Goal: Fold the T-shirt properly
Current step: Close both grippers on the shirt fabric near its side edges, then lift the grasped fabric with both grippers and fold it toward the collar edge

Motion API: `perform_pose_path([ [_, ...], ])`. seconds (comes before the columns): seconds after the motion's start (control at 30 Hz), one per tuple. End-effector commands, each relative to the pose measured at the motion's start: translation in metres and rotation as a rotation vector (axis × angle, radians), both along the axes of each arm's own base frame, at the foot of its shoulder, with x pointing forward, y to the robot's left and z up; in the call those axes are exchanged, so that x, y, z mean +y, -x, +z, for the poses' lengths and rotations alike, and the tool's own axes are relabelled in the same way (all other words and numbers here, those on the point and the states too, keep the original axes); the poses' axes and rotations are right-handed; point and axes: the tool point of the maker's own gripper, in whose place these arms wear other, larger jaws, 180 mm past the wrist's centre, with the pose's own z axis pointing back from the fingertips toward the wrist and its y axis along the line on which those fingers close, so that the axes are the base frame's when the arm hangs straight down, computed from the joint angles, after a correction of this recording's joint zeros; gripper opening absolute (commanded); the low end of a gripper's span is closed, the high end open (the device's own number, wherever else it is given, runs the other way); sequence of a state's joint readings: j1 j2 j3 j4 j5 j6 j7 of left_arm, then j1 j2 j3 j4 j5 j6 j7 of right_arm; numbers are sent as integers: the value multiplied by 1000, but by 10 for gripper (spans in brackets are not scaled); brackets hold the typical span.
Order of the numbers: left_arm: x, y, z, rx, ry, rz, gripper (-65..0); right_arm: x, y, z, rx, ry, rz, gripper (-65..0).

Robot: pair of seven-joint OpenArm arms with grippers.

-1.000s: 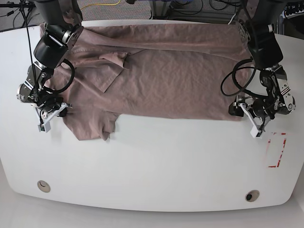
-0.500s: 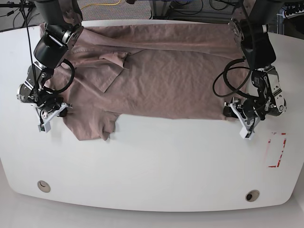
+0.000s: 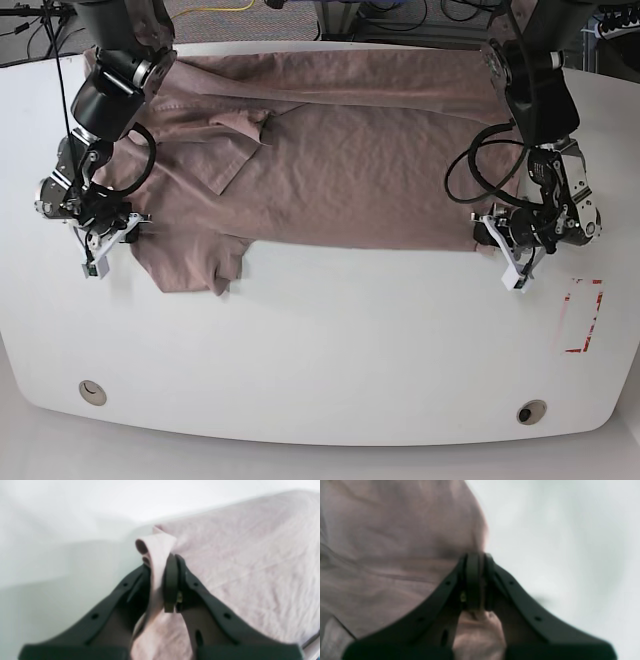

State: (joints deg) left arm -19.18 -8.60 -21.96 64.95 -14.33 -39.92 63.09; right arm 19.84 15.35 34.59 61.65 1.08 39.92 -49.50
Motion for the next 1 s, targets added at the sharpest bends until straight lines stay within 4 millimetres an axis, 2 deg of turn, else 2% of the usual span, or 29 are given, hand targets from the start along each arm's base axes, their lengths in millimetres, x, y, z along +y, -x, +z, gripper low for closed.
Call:
perform_pose_path([
  [0.0,8,-22,30,-97,-24,4,-607,-10,-19,32,-71,48,8,-626],
  [0.1,10,-26,39,-124,-38,3,-607,-14,-21,46,-90,86,11,-626],
  [0.23,20,-28,48,-146,-67,5,-607,-18,-18,52,-74,108,13,-626],
  [0.4,25,-26,50,-130,-85,3,-607,-23,-17,64,-76,145,11,-626],
  [0.5,27,-26,56,-141,-103,1,-606,-26,-8,64,-58,172,13,-626],
  [0.67,30,-28,71,-183,-135,-1,-604,-29,-2,79,-71,229,17,-626],
  [0.83,32,-19,72,-185,-162,-6,-603,-33,13,85,-32,283,16,-626],
  [0.97,33,-18,81,-204,-188,-10,-603,-35,21,91,-9,315,14,-626],
])
